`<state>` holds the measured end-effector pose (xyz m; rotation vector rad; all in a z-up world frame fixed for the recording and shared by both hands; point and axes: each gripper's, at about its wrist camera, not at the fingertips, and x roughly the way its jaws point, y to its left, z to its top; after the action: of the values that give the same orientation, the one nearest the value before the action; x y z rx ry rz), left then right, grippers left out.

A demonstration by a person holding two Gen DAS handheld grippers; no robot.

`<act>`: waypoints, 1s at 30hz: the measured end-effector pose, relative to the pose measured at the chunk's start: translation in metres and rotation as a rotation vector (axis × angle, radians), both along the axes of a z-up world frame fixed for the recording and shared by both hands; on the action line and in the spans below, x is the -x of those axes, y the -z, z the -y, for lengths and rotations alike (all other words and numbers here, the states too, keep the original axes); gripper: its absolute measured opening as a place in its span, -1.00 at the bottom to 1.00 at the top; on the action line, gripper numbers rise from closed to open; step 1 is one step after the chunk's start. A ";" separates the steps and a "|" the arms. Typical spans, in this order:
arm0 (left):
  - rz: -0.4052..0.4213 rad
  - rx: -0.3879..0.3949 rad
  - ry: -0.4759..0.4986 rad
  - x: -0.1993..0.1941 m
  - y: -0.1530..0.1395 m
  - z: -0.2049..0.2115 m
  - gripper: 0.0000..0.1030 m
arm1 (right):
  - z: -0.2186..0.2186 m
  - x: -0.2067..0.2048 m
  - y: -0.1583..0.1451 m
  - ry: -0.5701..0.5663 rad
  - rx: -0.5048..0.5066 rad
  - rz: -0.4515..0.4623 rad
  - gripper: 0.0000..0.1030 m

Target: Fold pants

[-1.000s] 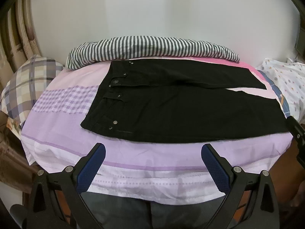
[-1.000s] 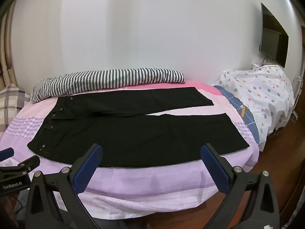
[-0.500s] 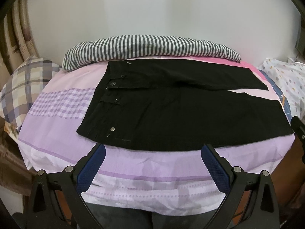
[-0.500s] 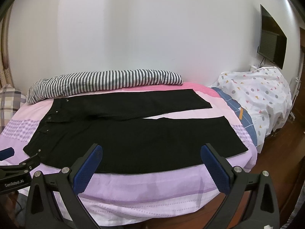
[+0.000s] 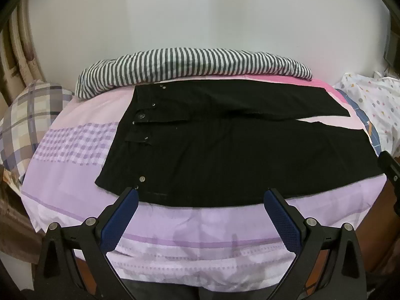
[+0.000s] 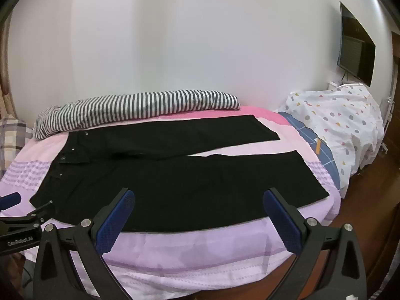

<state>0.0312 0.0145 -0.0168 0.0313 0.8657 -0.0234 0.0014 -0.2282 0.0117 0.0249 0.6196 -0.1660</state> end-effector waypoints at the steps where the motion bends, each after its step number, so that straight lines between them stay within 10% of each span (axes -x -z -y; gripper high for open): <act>1: 0.003 -0.006 0.001 -0.001 0.000 0.001 0.94 | 0.000 0.000 0.000 -0.003 -0.002 0.002 0.99; 30: -0.027 0.079 0.043 -0.054 0.004 -0.025 0.94 | 0.015 -0.055 -0.001 -0.040 -0.044 -0.071 0.99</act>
<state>0.0849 0.0390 -0.0211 -0.0246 0.8901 -0.0991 0.0560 -0.2427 0.0124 0.0497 0.6938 -0.1149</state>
